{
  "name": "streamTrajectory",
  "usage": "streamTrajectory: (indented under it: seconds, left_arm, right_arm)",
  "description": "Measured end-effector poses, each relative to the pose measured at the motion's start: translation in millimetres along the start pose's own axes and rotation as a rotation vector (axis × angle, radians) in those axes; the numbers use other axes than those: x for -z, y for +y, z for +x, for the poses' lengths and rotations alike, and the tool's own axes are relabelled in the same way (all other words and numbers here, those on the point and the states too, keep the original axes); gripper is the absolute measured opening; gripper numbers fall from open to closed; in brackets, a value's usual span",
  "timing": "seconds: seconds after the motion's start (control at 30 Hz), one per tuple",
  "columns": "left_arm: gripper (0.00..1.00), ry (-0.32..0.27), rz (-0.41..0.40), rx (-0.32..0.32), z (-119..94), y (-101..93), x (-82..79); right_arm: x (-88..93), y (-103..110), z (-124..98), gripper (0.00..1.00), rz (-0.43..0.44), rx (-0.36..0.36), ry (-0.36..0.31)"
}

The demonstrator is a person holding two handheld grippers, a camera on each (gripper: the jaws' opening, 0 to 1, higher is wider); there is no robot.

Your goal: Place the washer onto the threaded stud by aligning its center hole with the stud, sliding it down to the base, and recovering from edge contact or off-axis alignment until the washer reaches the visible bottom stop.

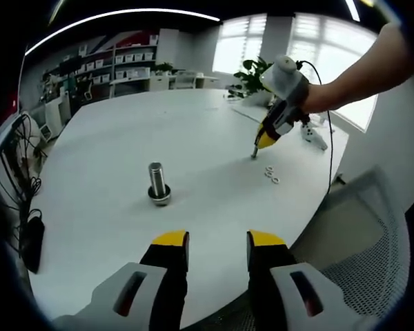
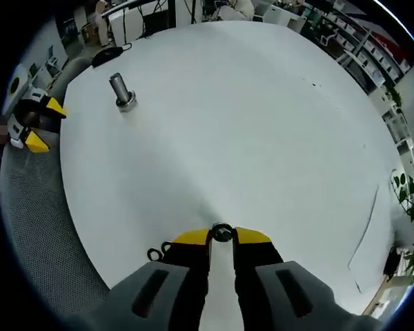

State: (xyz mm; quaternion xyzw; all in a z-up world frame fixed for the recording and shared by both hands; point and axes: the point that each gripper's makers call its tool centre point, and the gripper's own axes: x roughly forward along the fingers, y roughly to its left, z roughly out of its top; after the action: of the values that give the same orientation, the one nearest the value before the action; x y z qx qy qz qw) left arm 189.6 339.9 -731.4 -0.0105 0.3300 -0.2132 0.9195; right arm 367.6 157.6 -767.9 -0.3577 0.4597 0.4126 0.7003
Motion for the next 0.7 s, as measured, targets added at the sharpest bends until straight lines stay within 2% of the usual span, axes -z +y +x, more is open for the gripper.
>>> streamTrajectory:
  seconds: [0.7]
  left_arm:
    - [0.31,0.014,0.009,0.007,0.9,-2.7,2.0]
  right_arm:
    - [9.4,5.7,17.0,0.15,-0.012,-0.023,0.070]
